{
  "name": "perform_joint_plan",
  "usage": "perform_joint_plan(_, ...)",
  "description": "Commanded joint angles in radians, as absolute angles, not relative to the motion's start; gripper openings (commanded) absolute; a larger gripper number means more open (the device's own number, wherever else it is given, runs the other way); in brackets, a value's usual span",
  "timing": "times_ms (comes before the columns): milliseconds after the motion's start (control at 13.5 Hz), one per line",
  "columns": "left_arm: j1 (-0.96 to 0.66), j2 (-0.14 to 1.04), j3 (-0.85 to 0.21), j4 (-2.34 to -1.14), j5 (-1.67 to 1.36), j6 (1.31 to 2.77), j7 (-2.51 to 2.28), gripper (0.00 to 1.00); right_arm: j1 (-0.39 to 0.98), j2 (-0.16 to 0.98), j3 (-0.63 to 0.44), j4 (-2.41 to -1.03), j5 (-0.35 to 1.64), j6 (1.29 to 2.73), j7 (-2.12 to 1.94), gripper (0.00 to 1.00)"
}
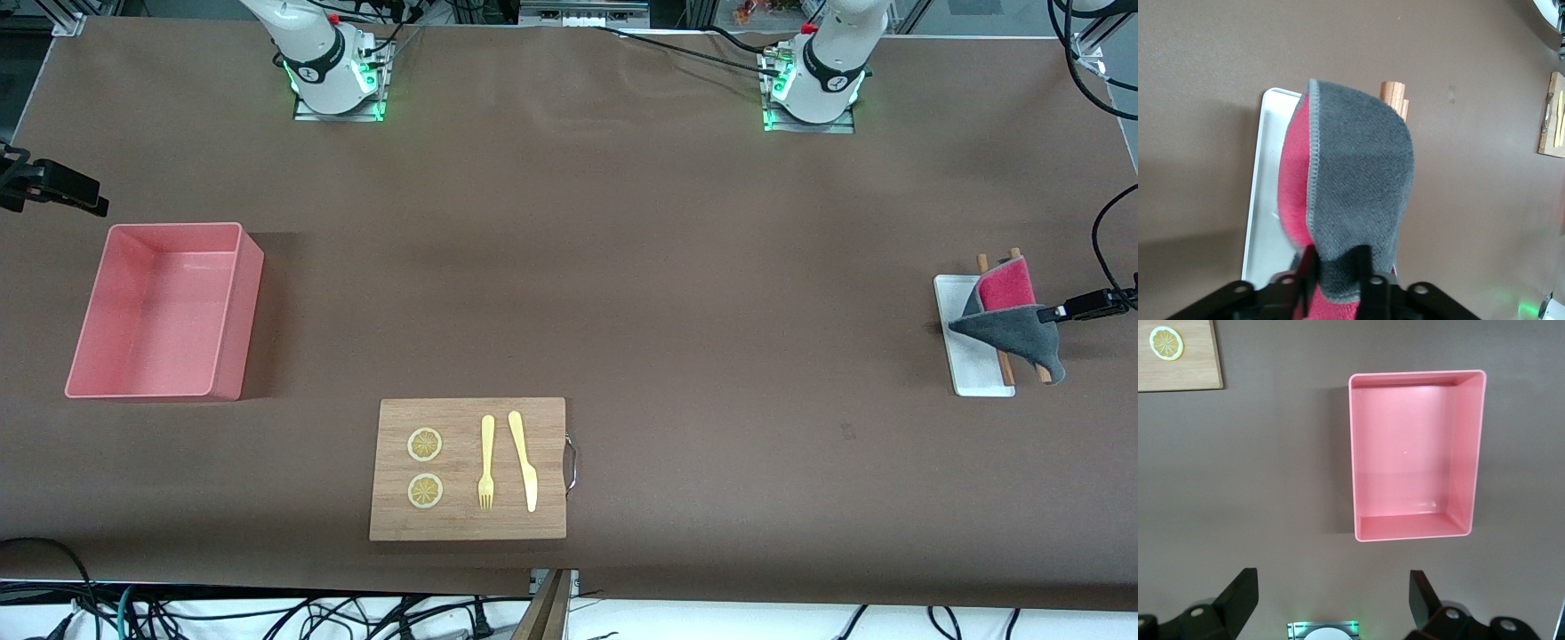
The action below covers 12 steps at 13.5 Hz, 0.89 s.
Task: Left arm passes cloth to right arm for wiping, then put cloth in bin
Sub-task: 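Lift the cloth with the left gripper while the right gripper moves out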
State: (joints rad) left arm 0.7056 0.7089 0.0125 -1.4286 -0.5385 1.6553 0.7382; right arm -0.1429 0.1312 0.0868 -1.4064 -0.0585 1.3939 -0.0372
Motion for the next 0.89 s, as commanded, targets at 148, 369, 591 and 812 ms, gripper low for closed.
perform_joint_plan(148, 0.716, 0.718, 0.006, -1.405, -0.563, 1.629, 0.749, 0.17, -0.146, 0.147, 0.091, -1.405, -0.031, 1.396, -0.021, 1.0)
perform_joint_plan(369, 0.716, 0.715, 0.006, -1.402, -0.561, 1.605, 0.749, 0.0, -0.144, 0.15, 0.091, -1.405, -0.041, 1.388, -0.038, 1.0)
perform_joint_plan(591, 0.713, 0.709, 0.006, -1.375, -0.546, 1.586, 0.749, 0.0, -0.144, 0.163, 0.091, -1.41, -0.041, 1.384, -0.037, 1.0)
perform_joint_plan(812, 0.704, 0.683, 0.006, -1.312, -0.513, 1.497, 0.732, 0.0, -0.141, 0.178, 0.092, -1.408, -0.04, 1.393, -0.031, 1.0)
